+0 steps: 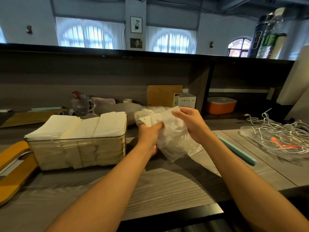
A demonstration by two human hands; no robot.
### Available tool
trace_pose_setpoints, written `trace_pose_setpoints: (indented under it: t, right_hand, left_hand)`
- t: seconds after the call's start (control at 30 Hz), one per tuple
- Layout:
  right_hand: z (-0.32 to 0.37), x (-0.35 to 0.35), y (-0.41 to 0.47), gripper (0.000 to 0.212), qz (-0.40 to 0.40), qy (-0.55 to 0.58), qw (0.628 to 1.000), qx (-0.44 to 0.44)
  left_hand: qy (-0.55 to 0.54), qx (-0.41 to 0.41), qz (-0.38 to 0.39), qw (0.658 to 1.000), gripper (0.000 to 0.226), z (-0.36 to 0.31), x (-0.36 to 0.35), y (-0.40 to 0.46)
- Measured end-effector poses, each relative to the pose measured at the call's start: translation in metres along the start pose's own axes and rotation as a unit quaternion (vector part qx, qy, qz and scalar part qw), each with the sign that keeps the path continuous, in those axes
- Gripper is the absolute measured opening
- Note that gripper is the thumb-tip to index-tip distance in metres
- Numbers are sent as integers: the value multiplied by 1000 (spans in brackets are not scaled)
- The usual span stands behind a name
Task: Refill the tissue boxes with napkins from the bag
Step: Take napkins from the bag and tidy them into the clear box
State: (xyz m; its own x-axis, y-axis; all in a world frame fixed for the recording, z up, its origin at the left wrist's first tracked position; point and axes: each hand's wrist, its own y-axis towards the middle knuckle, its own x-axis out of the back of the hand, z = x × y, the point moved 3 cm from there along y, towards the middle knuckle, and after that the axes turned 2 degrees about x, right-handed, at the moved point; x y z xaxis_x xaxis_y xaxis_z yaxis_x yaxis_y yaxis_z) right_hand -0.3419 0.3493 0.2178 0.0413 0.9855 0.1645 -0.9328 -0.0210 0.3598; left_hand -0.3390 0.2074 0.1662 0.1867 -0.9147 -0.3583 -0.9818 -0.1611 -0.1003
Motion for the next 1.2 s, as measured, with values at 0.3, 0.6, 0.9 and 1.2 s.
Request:
trace_pose_setpoints:
  t: [0.3, 0.6, 0.9, 1.2]
  right_hand:
    - [2, 7, -1, 4, -48, 115, 992, -16]
    - [16, 6, -10, 15, -17, 233, 972, 8]
    - [10, -4, -8, 9, 3, 5, 999, 43]
    - [3, -14, -9, 7, 47, -84, 994, 58]
  left_hand:
    - [-29, 56, 46, 997, 42, 4, -3, -3]
    - [-77, 93, -1, 993, 40, 1, 8, 0]
    - [-85, 47, 6, 995, 33, -6, 3, -2]
    - [-93, 11, 1, 996, 31, -12, 3, -4]
